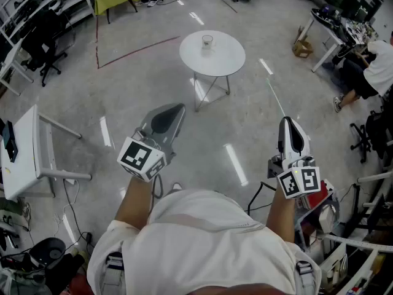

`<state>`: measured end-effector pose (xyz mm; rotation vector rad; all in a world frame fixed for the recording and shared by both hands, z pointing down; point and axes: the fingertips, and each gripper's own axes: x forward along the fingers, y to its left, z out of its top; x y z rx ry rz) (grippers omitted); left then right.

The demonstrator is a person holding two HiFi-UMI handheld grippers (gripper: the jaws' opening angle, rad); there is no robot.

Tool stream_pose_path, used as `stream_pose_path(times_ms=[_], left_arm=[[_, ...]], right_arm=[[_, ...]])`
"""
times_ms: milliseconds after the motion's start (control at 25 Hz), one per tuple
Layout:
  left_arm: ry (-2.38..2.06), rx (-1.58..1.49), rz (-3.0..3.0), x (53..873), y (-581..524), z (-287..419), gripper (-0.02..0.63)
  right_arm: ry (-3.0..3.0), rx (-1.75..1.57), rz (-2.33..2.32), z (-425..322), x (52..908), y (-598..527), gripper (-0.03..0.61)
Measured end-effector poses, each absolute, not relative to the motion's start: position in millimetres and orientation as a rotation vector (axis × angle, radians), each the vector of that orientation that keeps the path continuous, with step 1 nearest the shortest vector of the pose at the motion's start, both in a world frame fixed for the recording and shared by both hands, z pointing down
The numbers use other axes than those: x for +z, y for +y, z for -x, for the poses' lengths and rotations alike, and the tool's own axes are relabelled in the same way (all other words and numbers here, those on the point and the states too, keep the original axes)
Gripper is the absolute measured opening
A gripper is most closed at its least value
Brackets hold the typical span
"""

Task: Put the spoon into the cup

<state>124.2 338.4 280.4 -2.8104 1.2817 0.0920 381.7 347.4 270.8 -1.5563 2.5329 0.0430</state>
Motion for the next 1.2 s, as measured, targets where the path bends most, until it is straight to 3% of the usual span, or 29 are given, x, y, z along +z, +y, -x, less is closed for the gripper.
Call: stream_pose_path(times_ms=[640,1200], left_arm=[[1.281,0.08,2.83,289.7,326.5,-104.5,0.002],[1.231,0.08,2.863,294.8,313.6,-30.6,0.002]], right_arm=[[2.503,0.026,1.543,-363.4,271.8,333.5,0.011],[2.492,-0.018,1.526,-287.1,274.0,314.9,0.011]])
